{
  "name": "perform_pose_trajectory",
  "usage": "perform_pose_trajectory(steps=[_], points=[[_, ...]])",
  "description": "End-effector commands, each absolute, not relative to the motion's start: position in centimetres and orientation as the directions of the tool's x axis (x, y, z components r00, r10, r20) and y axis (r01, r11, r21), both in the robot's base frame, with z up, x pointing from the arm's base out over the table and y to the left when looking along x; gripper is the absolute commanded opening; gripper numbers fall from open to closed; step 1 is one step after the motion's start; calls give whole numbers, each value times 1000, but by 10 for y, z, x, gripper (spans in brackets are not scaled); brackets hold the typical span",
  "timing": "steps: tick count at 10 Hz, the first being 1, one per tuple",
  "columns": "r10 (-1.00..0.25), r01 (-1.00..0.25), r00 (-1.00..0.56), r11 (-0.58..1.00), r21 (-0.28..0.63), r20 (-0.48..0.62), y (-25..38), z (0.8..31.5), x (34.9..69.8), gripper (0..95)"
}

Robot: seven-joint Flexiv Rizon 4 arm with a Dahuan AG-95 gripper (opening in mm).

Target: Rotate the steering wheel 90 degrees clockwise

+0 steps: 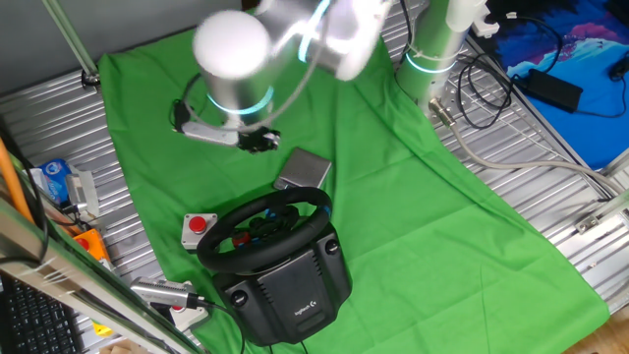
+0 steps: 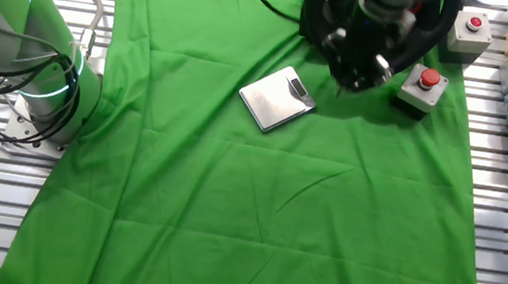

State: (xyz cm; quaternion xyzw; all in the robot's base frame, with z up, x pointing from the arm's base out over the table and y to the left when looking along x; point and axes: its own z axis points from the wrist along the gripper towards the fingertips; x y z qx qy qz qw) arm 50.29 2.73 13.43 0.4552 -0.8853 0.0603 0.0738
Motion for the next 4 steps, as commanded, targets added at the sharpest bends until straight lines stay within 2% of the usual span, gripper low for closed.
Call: perform_pose_trajectory(steps=[1, 4], points=[[-822, -834, -545, 552, -9, 164, 17, 131, 508, 0], [-822, -834, -546, 552, -7, 160, 17, 131, 507, 0]])
